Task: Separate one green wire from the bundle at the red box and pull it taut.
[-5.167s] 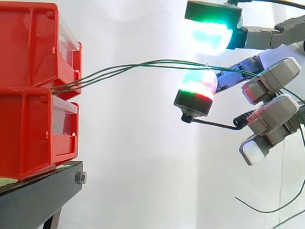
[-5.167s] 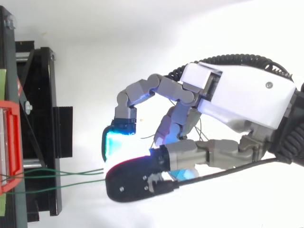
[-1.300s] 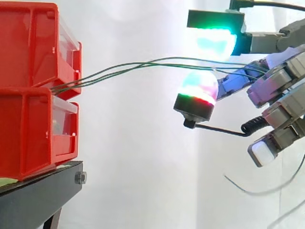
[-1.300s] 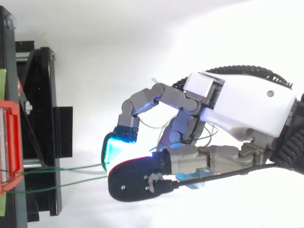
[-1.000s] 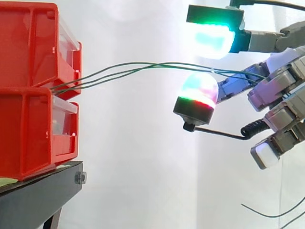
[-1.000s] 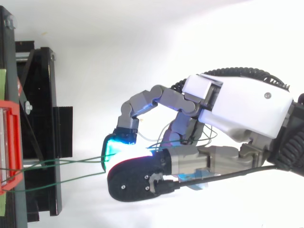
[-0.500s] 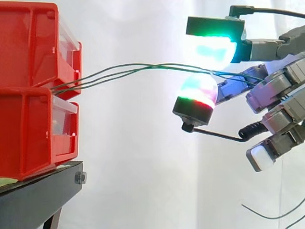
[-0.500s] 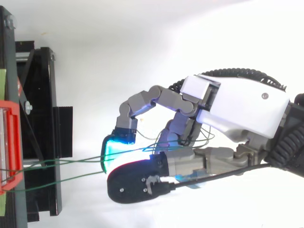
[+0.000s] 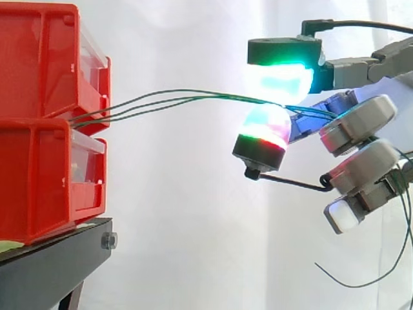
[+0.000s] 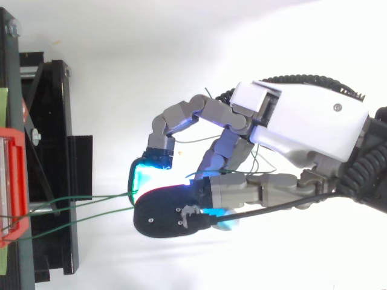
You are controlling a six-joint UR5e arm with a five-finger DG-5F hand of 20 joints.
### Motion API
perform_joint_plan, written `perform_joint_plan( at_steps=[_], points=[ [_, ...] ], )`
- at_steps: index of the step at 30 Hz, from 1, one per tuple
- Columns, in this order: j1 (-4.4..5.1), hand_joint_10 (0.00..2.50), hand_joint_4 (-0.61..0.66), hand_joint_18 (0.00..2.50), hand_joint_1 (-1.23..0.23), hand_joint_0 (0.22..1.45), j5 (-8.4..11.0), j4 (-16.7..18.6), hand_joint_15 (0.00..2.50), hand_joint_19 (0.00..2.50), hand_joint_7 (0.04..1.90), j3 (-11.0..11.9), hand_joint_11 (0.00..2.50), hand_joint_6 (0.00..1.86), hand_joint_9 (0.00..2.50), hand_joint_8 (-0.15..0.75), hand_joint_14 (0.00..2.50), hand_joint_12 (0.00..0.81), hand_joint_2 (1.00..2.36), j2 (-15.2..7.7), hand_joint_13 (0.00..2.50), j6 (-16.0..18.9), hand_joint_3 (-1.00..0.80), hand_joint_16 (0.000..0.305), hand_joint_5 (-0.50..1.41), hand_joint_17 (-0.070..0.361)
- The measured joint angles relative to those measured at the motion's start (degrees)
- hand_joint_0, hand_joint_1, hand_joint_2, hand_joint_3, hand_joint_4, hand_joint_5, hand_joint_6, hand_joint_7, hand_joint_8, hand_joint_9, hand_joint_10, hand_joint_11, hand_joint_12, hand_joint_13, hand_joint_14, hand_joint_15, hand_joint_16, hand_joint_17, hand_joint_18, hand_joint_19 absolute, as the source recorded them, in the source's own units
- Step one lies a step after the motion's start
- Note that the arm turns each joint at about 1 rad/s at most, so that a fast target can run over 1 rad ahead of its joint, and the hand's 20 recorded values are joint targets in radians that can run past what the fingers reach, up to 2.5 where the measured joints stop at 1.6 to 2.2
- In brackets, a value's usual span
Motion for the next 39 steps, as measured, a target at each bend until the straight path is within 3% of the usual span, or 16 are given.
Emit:
perform_joint_plan(
  at_steps=[7,13,30,39],
  points=[
    [-0.04,0.02,0.05,0.70,-0.71,0.60,-0.07,0.1,0.67,0.62,1.03,0.0,0.99,0.89,1.26,0.264,0.02,0.382,1.01,0.0,0.86,-0.2,-0.26,0.052,-0.14,0.118],
    [0.02,0.02,0.06,0.58,-0.73,0.60,0.13,0.0,0.55,0.58,1.04,0.7,0.90,0.88,1.15,0.245,0.02,0.351,1.01,0.0,0.72,-0.7,-0.33,0.047,-0.15,0.106],
    [0.32,0.02,0.07,0.61,-0.70,0.56,0.17,0.0,0.57,0.60,1.03,0.8,0.88,0.88,1.15,0.250,0.02,0.353,1.00,0.0,0.79,-1.1,-0.45,0.049,-0.15,0.110],
    [0.39,0.02,0.06,0.61,-0.73,0.59,0.16,-0.2,0.58,0.60,1.03,0.8,0.89,0.88,1.15,0.246,0.02,0.350,1.01,0.0,0.80,-1.1,-0.36,0.048,-0.15,0.109]
  ],
)
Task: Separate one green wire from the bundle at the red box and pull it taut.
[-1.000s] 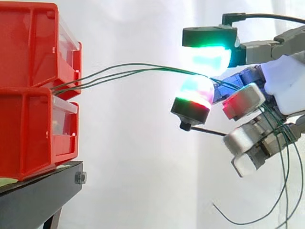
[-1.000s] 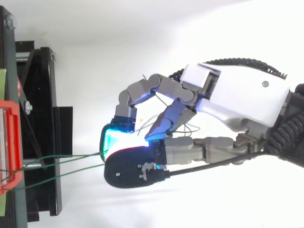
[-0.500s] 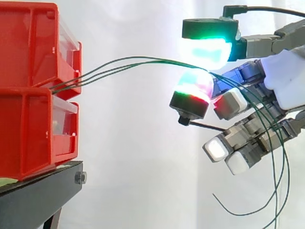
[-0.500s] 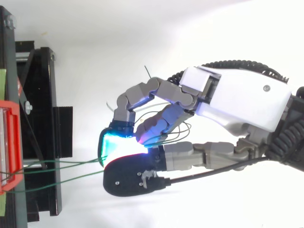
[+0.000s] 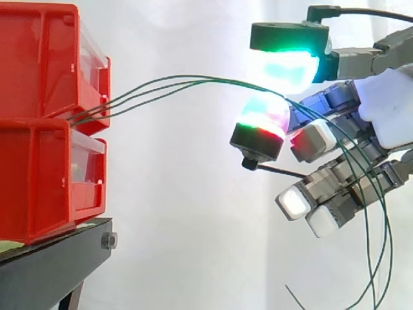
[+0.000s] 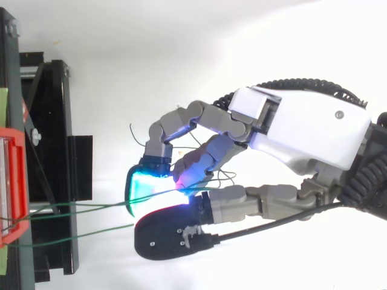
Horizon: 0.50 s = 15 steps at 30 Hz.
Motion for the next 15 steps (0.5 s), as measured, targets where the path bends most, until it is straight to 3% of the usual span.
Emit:
perform_joint_plan(
  at_steps=[7,15],
  points=[
    [0.00,0.02,0.06,0.61,-0.81,0.61,0.00,-0.1,0.58,0.60,1.02,0.0,0.89,0.88,1.12,0.240,0.02,0.346,1.01,0.0,0.78,0.1,-0.32,0.049,-0.16,0.110],
    [0.01,0.02,0.07,0.60,-0.90,0.61,0.00,-0.2,0.57,0.57,1.00,0.0,0.89,0.89,1.10,0.235,0.02,0.341,1.00,0.0,0.77,0.2,-0.50,0.049,-0.16,0.110]
  ],
)
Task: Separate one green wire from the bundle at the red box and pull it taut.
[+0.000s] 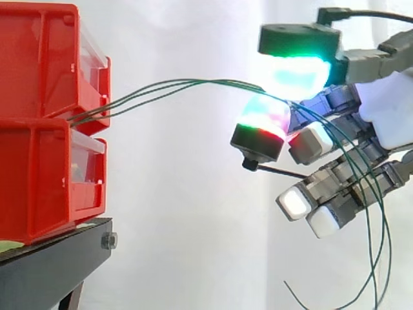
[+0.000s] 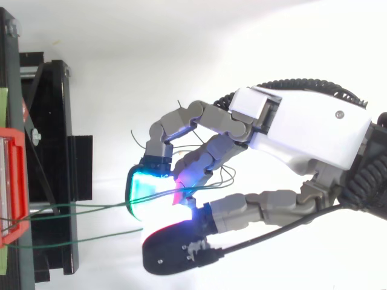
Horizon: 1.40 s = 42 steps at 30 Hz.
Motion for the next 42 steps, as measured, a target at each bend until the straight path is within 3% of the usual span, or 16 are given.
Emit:
perform_joint_plan(
  at_steps=[5,10,14,19,27,32,34,35,39,42],
  points=[
    [0.00,0.02,0.07,0.62,-0.89,0.55,0.00,-0.2,0.57,0.58,0.97,0.0,0.89,0.89,1.10,0.240,0.02,0.347,1.00,0.0,0.77,0.1,-0.50,0.050,-0.16,0.113],
    [0.00,0.02,0.09,0.67,-0.59,0.46,0.00,-0.2,0.56,0.57,0.93,0.0,0.85,0.88,1.16,0.269,0.02,0.383,1.00,0.0,0.83,0.1,-0.50,0.057,-0.15,0.128],
    [0.00,0.02,0.09,0.68,-0.50,0.47,0.00,-0.2,0.57,0.58,0.96,0.0,0.85,0.87,1.19,0.269,0.02,0.385,1.00,0.0,0.85,0.1,-0.50,0.056,-0.15,0.127],
    [0.00,0.02,0.07,0.63,-0.63,0.58,0.00,-0.2,0.59,0.62,1.03,0.0,0.89,0.87,1.19,0.245,0.02,0.353,1.01,0.0,0.84,0.1,-0.43,0.049,-0.15,0.111],
    [-0.02,0.02,0.06,0.65,-0.72,0.60,0.00,-0.2,0.59,0.60,1.03,0.0,0.89,0.89,1.19,0.251,0.02,0.360,1.01,0.0,0.85,0.1,-0.28,0.051,-0.15,0.115],
    [-0.01,0.02,0.07,0.64,-0.75,0.60,0.00,-0.2,0.60,0.61,1.03,0.0,0.90,0.89,1.17,0.243,0.02,0.353,1.01,0.0,0.84,0.1,-0.31,0.049,-0.15,0.111],
    [-0.01,0.02,0.08,0.65,-0.70,0.54,0.00,-0.2,0.60,0.60,1.00,0.0,0.90,0.89,1.17,0.248,0.02,0.361,1.00,0.0,0.85,0.1,-0.49,0.051,-0.15,0.116],
    [-0.01,0.02,0.08,0.66,-0.63,0.51,0.00,-0.2,0.60,0.60,0.98,0.0,0.89,0.89,1.19,0.252,0.02,0.367,1.00,0.0,0.86,0.1,-0.50,0.053,-0.15,0.119],
    [-0.01,0.02,0.08,0.66,-0.45,0.55,0.00,-0.2,0.61,0.62,1.03,0.0,0.91,0.88,1.22,0.250,0.02,0.359,1.00,0.0,0.87,0.1,-0.48,0.051,-0.15,0.115],
    [-0.07,0.02,0.07,0.65,-0.50,0.59,0.00,-0.1,0.62,0.62,1.05,0.0,0.92,0.88,1.23,0.250,0.02,0.357,1.01,0.0,0.87,0.1,-0.36,0.050,-0.15,0.113]
  ],
)
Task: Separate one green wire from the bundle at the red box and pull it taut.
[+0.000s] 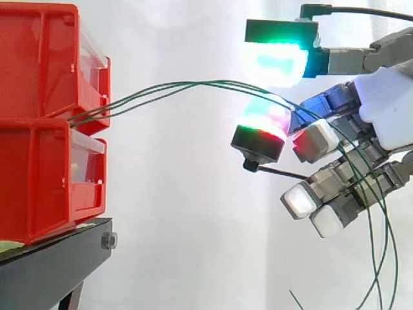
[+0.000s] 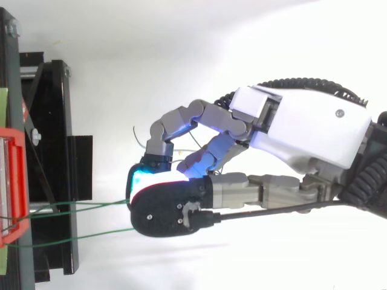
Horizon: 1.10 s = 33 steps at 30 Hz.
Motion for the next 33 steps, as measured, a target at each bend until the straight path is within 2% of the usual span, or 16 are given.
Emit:
perform_joint_plan(
  at_steps=[5,10,16,29,33],
  points=[
    [-0.07,0.02,0.09,0.70,-0.67,0.59,0.00,0.1,0.61,0.59,1.04,0.0,0.91,0.89,1.24,0.271,0.02,0.386,1.01,0.0,0.90,0.0,-0.25,0.057,-0.14,0.127],
    [-0.05,0.02,0.09,0.66,-0.70,0.57,0.00,0.0,0.62,0.62,1.02,0.0,0.93,0.89,1.20,0.243,0.02,0.360,1.01,0.0,0.88,0.0,-0.35,0.051,-0.16,0.115],
    [-0.06,0.02,0.09,0.67,-0.65,0.54,-0.01,-0.1,0.62,0.61,1.01,0.0,0.92,0.89,1.21,0.247,0.02,0.364,1.00,0.0,0.89,0.0,-0.46,0.052,-0.16,0.118],
    [-0.04,0.02,0.09,0.68,-0.65,0.55,0.00,0.0,0.62,0.62,0.99,0.0,0.93,0.89,1.22,0.249,0.02,0.361,1.00,0.0,0.90,0.0,-0.45,0.052,-0.16,0.117],
    [-0.03,0.02,0.08,0.68,-0.48,0.54,0.00,0.0,0.63,0.62,1.02,0.0,0.94,0.88,1.24,0.253,0.02,0.363,1.00,0.0,0.91,0.0,-0.46,0.052,-0.15,0.118]
  ],
)
